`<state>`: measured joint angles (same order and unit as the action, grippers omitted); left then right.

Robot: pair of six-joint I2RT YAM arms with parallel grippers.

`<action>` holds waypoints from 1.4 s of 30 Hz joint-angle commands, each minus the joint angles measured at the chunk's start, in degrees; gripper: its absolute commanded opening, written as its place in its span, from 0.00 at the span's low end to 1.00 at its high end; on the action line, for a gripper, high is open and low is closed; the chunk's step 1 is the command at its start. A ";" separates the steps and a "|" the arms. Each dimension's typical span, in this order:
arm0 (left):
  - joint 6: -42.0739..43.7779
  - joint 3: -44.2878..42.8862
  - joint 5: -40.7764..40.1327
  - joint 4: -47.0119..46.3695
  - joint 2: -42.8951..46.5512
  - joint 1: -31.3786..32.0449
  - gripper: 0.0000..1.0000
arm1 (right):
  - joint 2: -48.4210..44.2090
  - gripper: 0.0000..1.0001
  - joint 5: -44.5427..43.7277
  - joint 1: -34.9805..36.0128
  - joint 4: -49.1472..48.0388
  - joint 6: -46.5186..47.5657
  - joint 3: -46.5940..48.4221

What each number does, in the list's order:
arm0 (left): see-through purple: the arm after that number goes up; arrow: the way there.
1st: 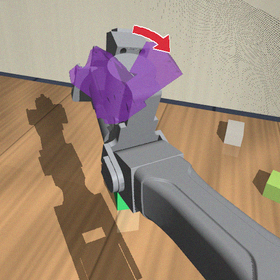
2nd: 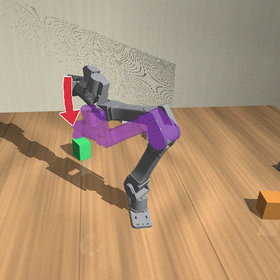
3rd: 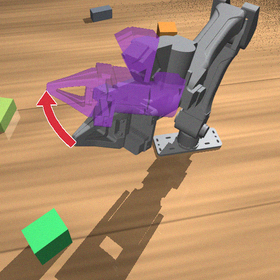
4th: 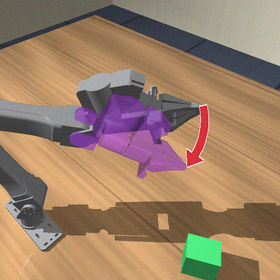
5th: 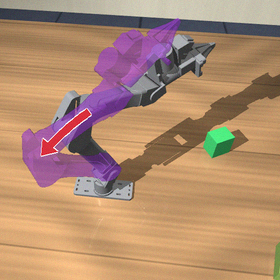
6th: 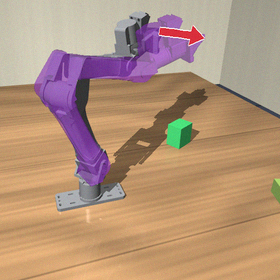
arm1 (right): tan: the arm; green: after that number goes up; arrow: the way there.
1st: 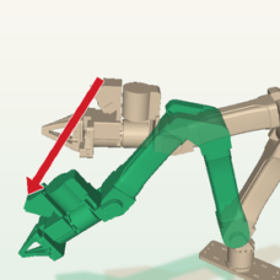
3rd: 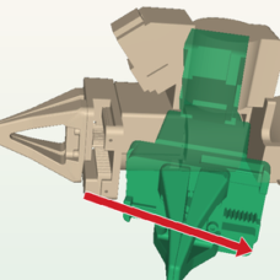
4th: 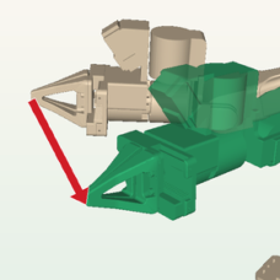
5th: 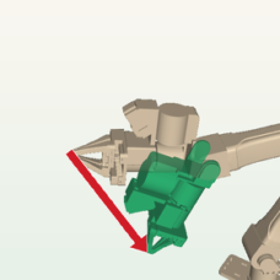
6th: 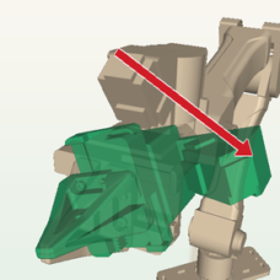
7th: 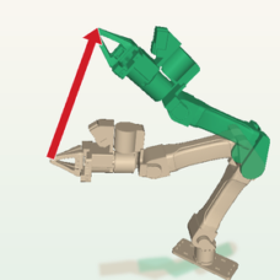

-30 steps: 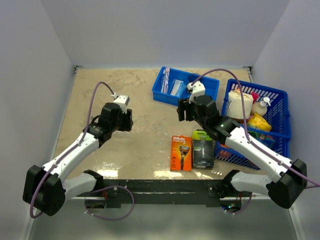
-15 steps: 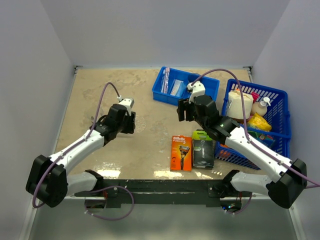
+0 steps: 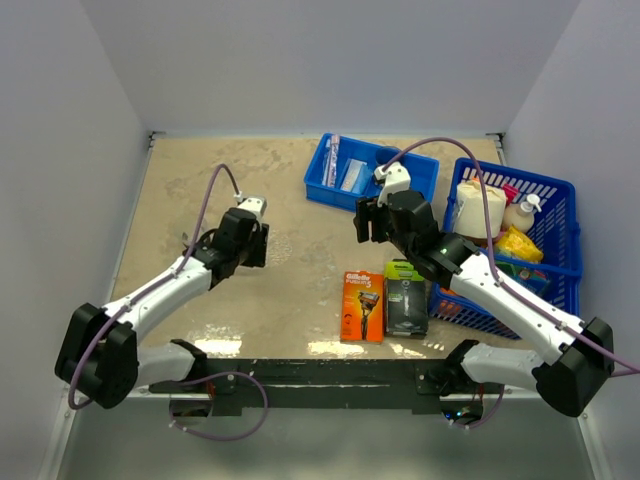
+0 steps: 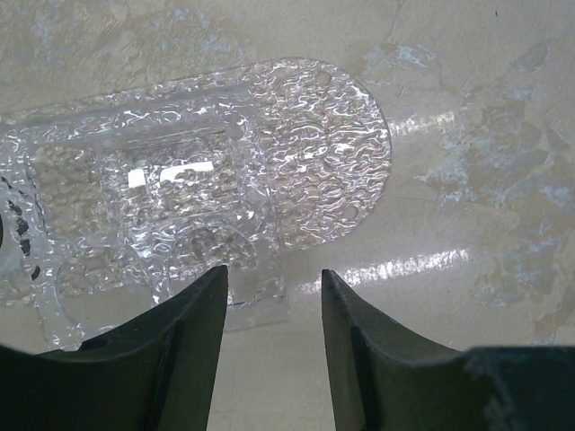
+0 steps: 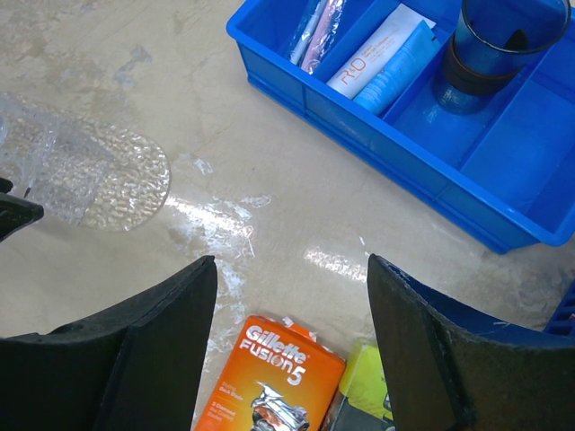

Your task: Prepare toiletry sets of a toothbrush and toothpaste on the tray

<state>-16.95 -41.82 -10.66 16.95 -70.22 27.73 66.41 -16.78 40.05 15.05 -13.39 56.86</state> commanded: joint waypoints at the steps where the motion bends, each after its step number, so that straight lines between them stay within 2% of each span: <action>1: -0.01 -2.65 -0.95 -0.16 -2.11 0.22 0.49 | -0.14 0.70 0.78 -0.24 -1.60 -0.68 0.18; 6: -0.19 -3.61 -0.95 -0.42 -4.31 0.22 0.46 | -0.14 0.70 1.04 -0.24 -1.69 -0.76 0.18; 14: 0.42 -4.67 -3.23 0.27 -5.63 0.22 0.33 | 0.12 0.70 1.13 -0.24 -2.04 -0.94 -0.08; 16: 0.51 -4.93 -3.41 0.45 -5.81 0.22 0.27 | 0.30 0.70 1.22 -0.24 -2.13 -0.85 -0.17; 23: 2.09 -5.72 -2.27 0.98 -5.90 0.22 0.17 | 0.30 0.70 1.31 -0.33 -2.22 -0.85 -0.26; 24: 2.18 -5.81 -2.26 0.98 -5.90 0.22 0.12 | 0.38 0.70 1.31 -0.15 -2.22 -0.85 -0.26; 29: 4.02 -6.34 -1.74 2.03 -6.07 0.14 0.01 | 0.30 0.70 1.22 -0.24 -2.13 -0.85 -0.52; 42: 10.71 -7.92 0.11 4.05 -6.34 0.05 0.00 | -0.14 0.70 1.13 -0.24 -1.87 -0.94 -0.70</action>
<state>-9.74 -47.07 -10.66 21.56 -76.84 27.79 66.43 -15.51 40.05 14.98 -13.54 56.47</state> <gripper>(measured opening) 0.286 0.702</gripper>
